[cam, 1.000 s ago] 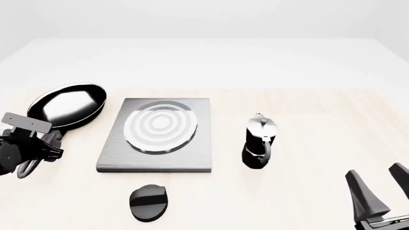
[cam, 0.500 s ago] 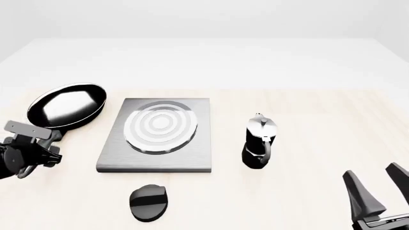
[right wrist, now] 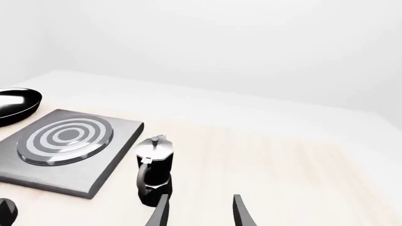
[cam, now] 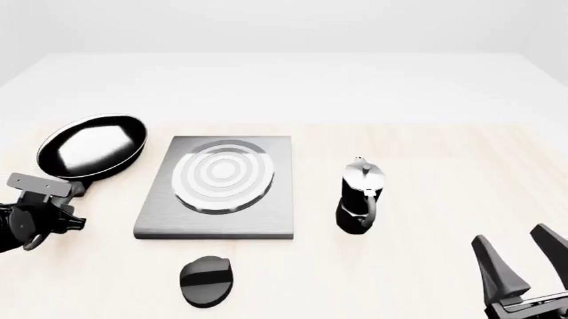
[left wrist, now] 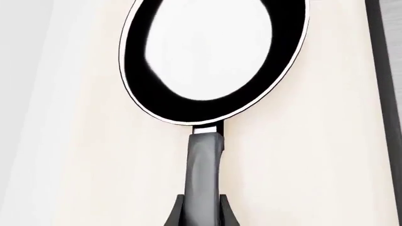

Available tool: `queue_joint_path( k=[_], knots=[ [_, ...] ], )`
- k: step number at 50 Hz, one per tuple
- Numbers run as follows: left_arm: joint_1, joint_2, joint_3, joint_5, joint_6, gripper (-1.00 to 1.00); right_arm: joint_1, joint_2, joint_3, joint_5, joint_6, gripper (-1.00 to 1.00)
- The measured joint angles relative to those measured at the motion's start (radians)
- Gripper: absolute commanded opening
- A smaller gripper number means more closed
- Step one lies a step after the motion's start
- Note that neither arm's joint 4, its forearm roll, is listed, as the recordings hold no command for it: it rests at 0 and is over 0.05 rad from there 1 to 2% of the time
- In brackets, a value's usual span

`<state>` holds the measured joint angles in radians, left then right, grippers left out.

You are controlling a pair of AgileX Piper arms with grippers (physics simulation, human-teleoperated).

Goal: Turn on the stove and put the frying pan on it.

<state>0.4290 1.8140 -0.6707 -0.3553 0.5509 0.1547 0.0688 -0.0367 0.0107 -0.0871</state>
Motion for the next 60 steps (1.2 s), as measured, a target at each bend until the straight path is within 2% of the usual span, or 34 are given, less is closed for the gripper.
queue_joint_path(
  k=[14, 36, 46, 60],
  knots=[
    [-0.013, -0.045, 0.020, 0.027, -0.021, -1.00, 0.002, 0.000, 0.002, -0.002, -0.001, 1.00],
    [-0.053, -0.240, 0.053, 0.113, -0.032, -1.00, 0.009, -0.012, -0.009, 0.014, 0.000, 1.00],
    [-0.088, -0.346, 0.118, 0.123, -0.025, -1.00, 0.011, -0.020, -0.014, 0.022, 0.001, 1.00],
    [-0.194, -0.530, 0.222, 0.167, -0.034, -1.00, 0.016, -0.028, -0.022, 0.030, 0.003, 1.00]
  ],
)
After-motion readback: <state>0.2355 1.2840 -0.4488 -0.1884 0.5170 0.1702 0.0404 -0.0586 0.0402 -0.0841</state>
